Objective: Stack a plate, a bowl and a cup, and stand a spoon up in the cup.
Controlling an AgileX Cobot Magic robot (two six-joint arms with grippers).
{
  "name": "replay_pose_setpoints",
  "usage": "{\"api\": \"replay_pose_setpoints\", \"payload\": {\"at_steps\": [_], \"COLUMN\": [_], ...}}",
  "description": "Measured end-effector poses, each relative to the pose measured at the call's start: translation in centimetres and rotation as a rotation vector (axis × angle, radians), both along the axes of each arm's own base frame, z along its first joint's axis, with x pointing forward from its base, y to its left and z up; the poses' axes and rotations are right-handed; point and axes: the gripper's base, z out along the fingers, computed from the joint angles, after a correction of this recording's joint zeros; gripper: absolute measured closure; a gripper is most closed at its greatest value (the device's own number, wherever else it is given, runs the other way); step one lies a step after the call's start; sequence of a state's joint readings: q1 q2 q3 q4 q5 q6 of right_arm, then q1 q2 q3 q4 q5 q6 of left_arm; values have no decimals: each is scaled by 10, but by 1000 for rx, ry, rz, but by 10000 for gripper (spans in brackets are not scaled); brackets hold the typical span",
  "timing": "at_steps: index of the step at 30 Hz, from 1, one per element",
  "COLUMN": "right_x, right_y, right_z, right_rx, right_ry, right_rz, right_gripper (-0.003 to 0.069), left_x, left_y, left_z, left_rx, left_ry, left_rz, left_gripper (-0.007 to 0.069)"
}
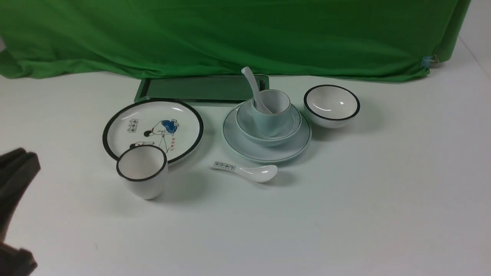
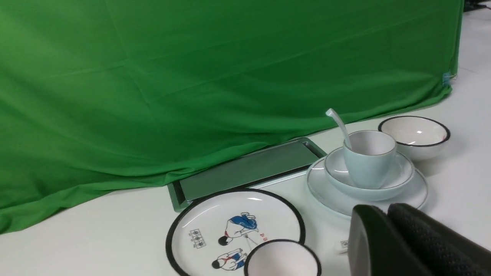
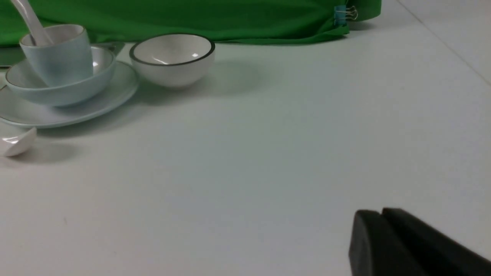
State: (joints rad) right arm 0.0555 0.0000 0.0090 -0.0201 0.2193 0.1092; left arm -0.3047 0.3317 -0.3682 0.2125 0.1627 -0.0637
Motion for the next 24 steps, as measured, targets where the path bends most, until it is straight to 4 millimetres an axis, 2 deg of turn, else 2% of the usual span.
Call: {"api": "replay_pose_setpoints", "payload": {"at_steps": [1, 3, 4, 6, 9, 12, 24], "right_x": [0, 0, 0, 0, 0, 0, 0], "right_y": [0, 0, 0, 0, 0, 0, 0], "right_z": [0, 0, 0, 0, 0, 0, 0], "right_rx": [0, 0, 0, 0, 0, 0, 0], "right_ry": [0, 0, 0, 0, -2, -1, -1], "right_rz": [0, 0, 0, 0, 0, 0, 1], "right_gripper": [589, 586, 584, 579, 574, 569, 540], "left_x": [-7, -15, -20, -23, -24, -25, -25], "left_y": [5, 9, 11, 14, 16, 16, 15], "left_z": [-19, -34, -53, -78, -106, -114, -113], "left_rx": [9, -25, -88, -177, -247, -260, -219], "left_ry": [-22, -39, -22, 0, 124, 194, 181], "left_rz": [34, 70, 93, 134, 195, 208, 198], "left_gripper": [632, 632, 632, 632, 632, 632, 632]}}
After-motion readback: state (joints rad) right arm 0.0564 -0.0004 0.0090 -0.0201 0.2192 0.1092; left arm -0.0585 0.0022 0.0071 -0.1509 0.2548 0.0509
